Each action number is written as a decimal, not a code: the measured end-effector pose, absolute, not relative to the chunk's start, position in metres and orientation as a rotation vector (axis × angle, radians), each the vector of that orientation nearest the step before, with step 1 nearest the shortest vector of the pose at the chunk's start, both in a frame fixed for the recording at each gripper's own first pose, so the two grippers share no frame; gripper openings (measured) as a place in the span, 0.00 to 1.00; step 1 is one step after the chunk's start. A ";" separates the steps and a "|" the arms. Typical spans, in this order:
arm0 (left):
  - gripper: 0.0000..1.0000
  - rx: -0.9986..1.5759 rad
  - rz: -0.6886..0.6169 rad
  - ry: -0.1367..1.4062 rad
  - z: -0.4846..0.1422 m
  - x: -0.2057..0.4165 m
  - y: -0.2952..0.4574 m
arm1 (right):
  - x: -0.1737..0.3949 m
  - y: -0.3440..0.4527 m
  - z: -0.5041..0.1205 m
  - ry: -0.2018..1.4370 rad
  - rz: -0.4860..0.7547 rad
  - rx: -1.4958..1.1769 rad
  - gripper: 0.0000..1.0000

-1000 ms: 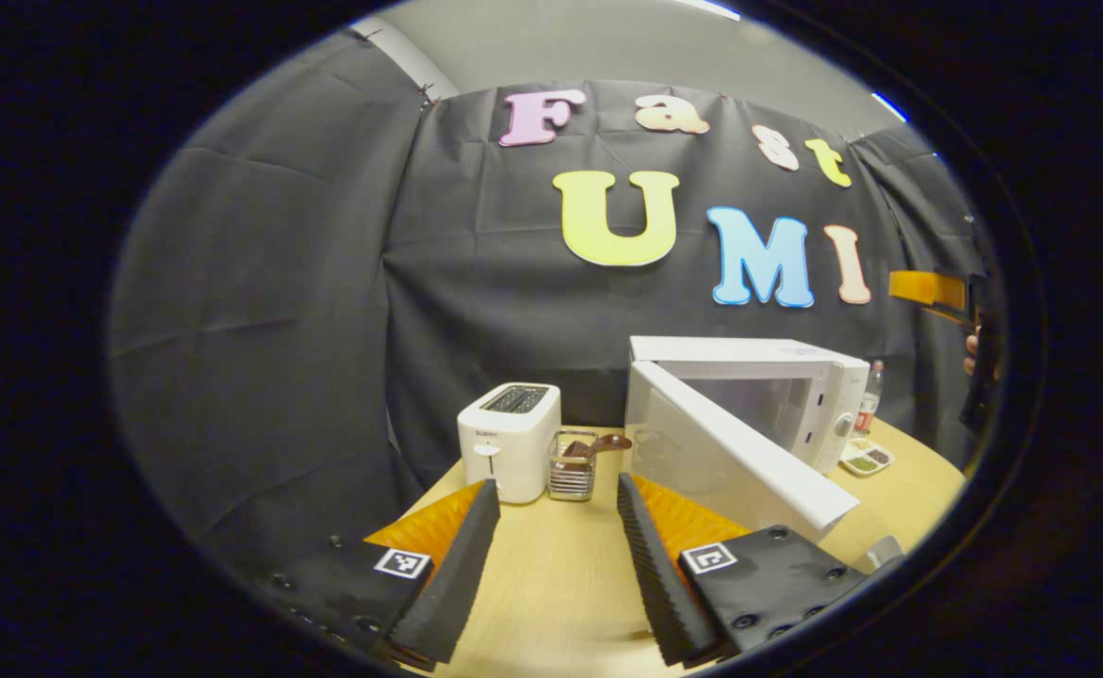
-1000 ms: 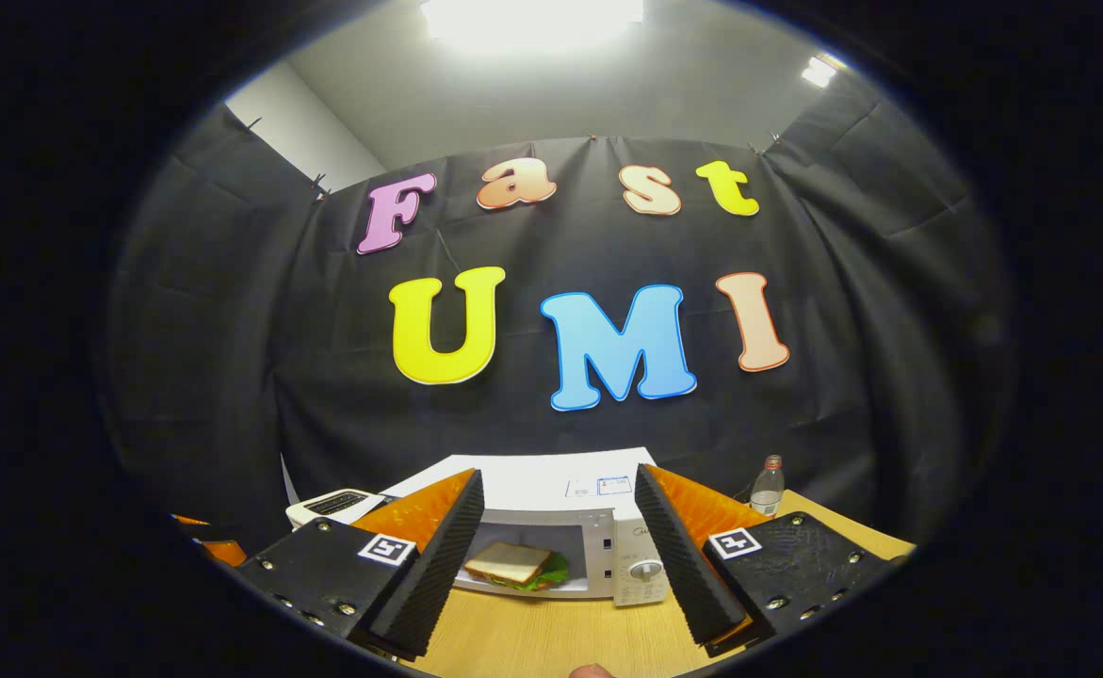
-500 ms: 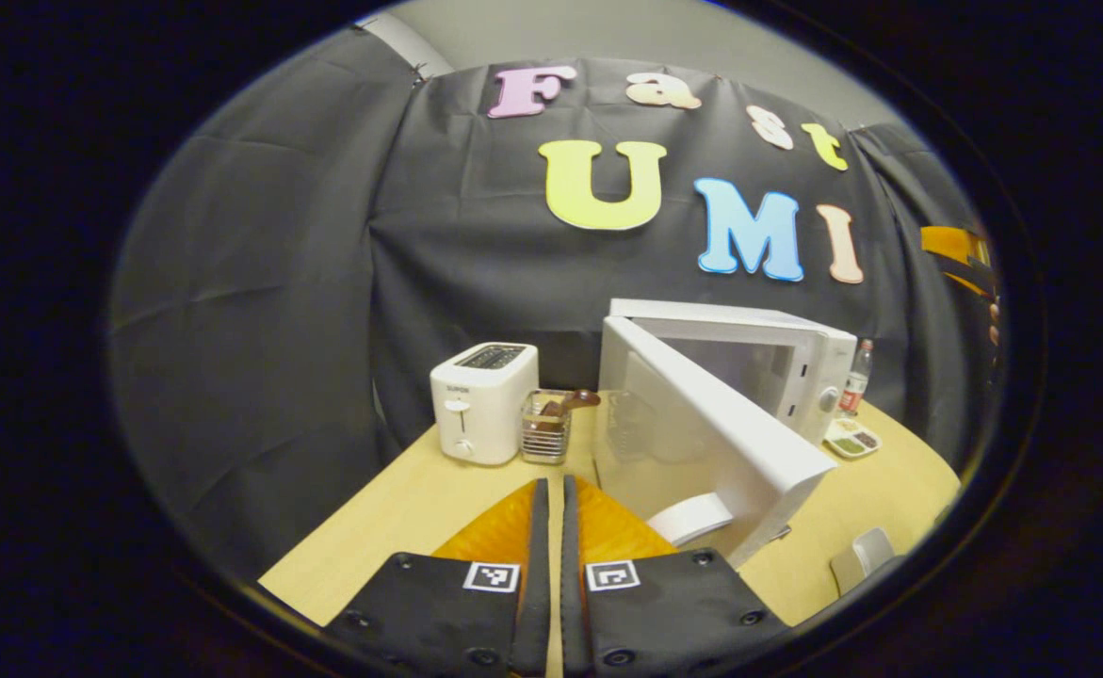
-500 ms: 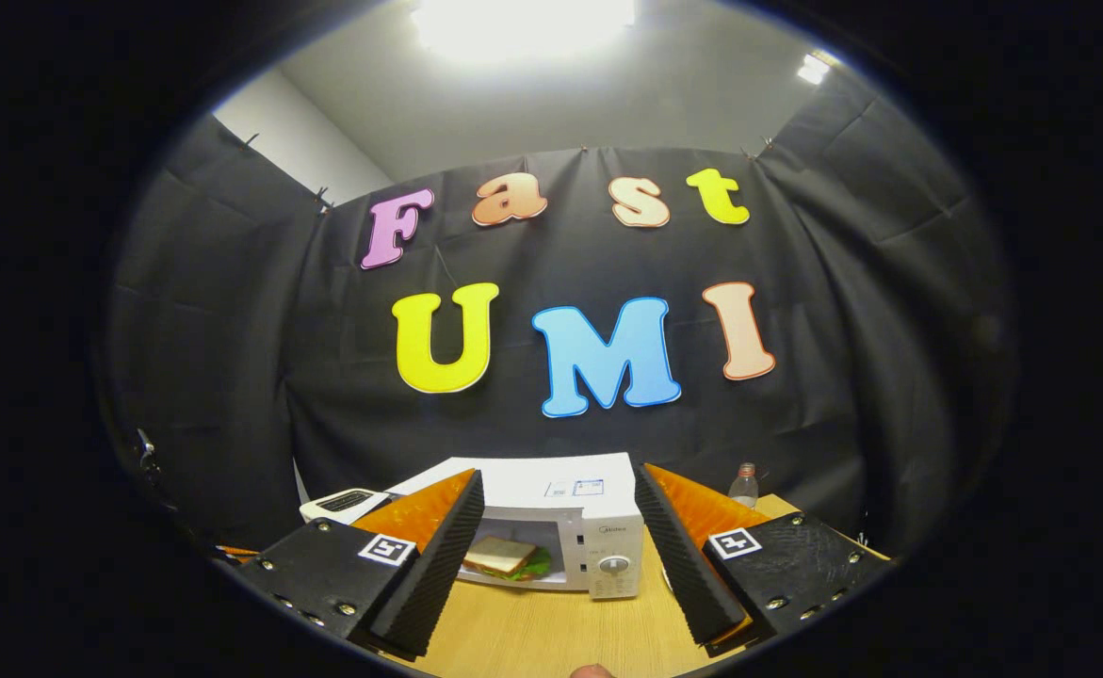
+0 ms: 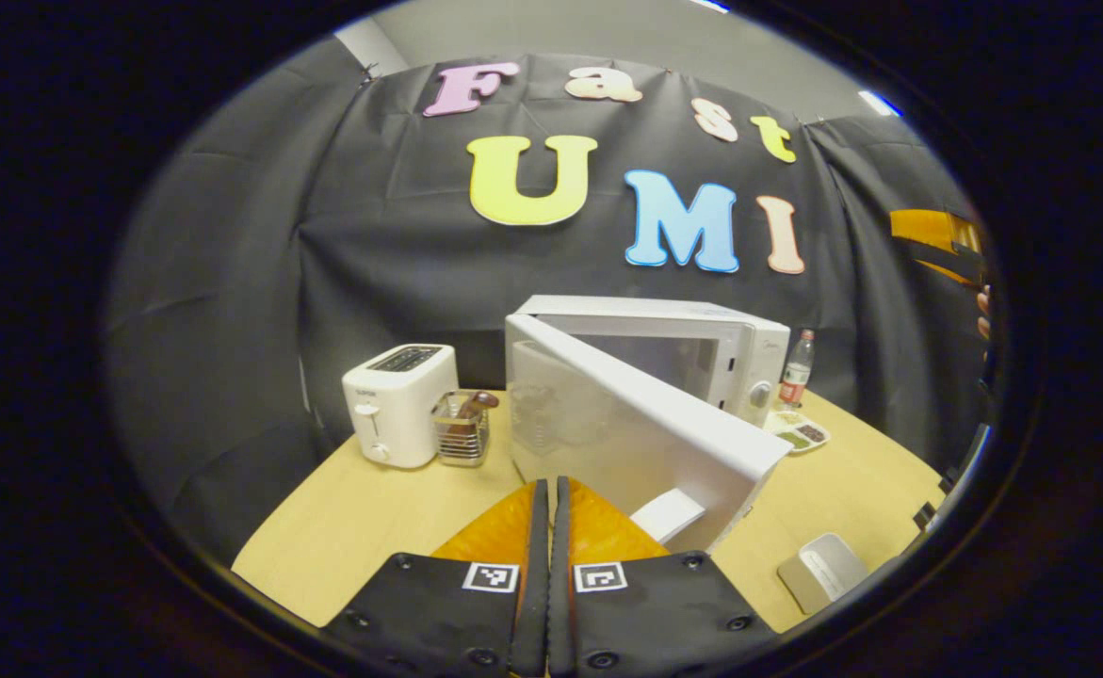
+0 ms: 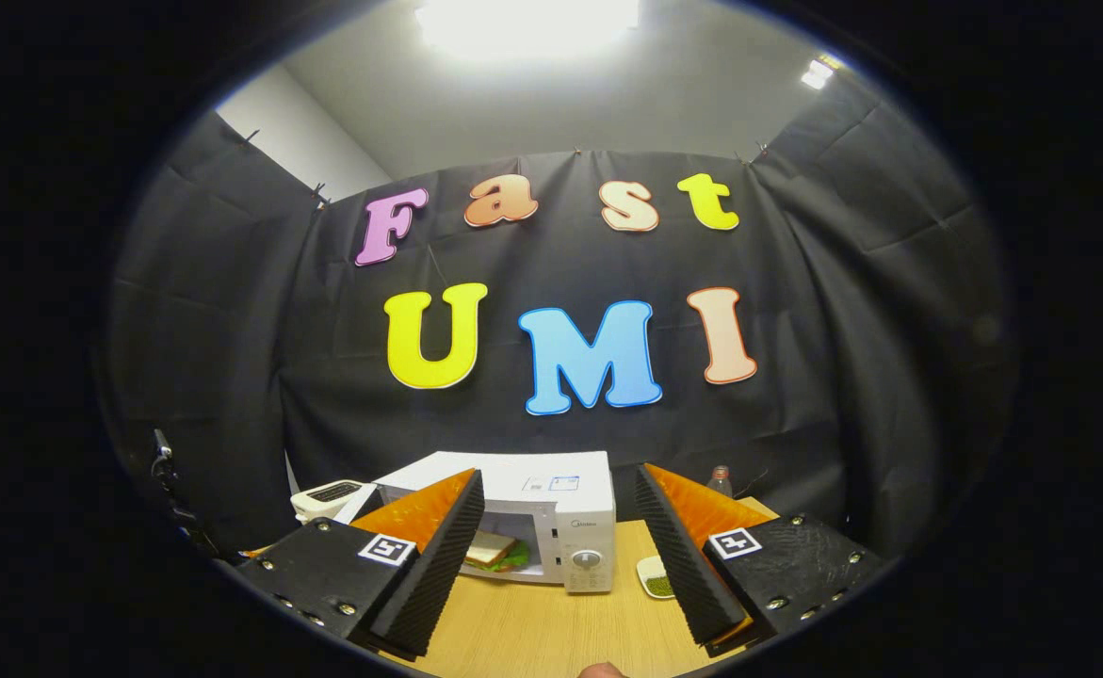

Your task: Open the microwave oven with the left hand, put the food in, and close the microwave oven.

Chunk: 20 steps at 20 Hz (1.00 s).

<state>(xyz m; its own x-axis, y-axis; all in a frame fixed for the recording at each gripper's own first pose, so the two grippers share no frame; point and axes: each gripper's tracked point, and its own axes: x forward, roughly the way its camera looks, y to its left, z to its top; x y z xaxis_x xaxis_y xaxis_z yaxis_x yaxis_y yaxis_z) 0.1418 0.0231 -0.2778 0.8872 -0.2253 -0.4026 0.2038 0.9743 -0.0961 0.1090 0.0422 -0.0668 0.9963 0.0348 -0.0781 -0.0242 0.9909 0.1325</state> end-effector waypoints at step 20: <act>0.03 -0.009 -0.568 0.359 -0.264 0.223 -0.154 | 0.039 -0.036 -0.071 0.127 -0.217 0.094 0.97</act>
